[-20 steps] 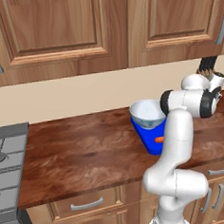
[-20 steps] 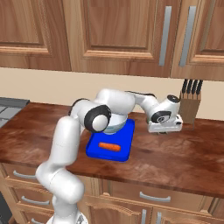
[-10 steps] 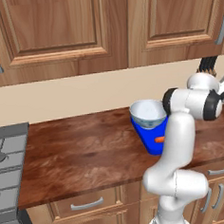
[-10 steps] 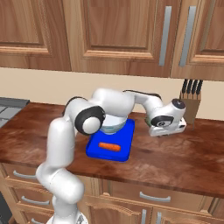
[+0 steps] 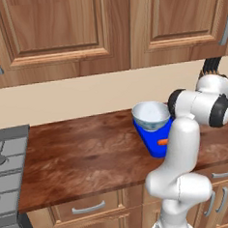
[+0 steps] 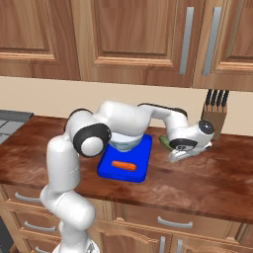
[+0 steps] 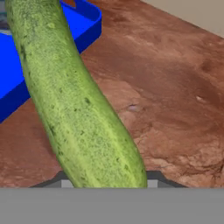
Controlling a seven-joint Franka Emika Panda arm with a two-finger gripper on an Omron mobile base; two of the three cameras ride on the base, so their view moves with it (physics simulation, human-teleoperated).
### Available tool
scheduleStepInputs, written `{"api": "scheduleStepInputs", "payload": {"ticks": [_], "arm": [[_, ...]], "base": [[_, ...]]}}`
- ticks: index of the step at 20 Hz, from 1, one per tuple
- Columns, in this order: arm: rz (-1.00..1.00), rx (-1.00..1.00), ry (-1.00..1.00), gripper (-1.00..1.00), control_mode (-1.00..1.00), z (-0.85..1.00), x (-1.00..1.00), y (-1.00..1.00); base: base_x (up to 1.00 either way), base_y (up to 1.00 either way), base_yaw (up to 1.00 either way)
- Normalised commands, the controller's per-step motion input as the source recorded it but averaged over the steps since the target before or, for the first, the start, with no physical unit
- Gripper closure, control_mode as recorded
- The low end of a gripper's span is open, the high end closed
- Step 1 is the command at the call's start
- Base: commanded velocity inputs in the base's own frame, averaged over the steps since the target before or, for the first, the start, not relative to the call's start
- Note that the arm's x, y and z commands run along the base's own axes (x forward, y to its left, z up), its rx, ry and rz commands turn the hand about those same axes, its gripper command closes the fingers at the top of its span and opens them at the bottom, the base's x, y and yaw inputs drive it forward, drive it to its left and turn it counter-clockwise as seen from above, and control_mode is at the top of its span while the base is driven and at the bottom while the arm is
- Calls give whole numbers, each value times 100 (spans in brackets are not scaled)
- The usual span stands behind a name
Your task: Place the two vegetables and bowl onto the tray for setting up a vegetable dip station.
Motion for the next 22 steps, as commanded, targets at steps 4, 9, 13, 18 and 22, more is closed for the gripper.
{"api": "scheduleStepInputs", "payload": {"ticks": [4,9,13,18,22], "arm": [[22,-2,-3,100,-100,14,-34,11],[22,-11,0,100,-100,12,-24,25],[23,-13,0,100,-100,13,-19,31],[19,-11,0,100,-100,12,-20,32],[8,-9,3,100,-100,6,-23,31]], "base": [[0,0,0],[0,0,0],[0,0,0],[0,0,0],[0,0,0]]}}
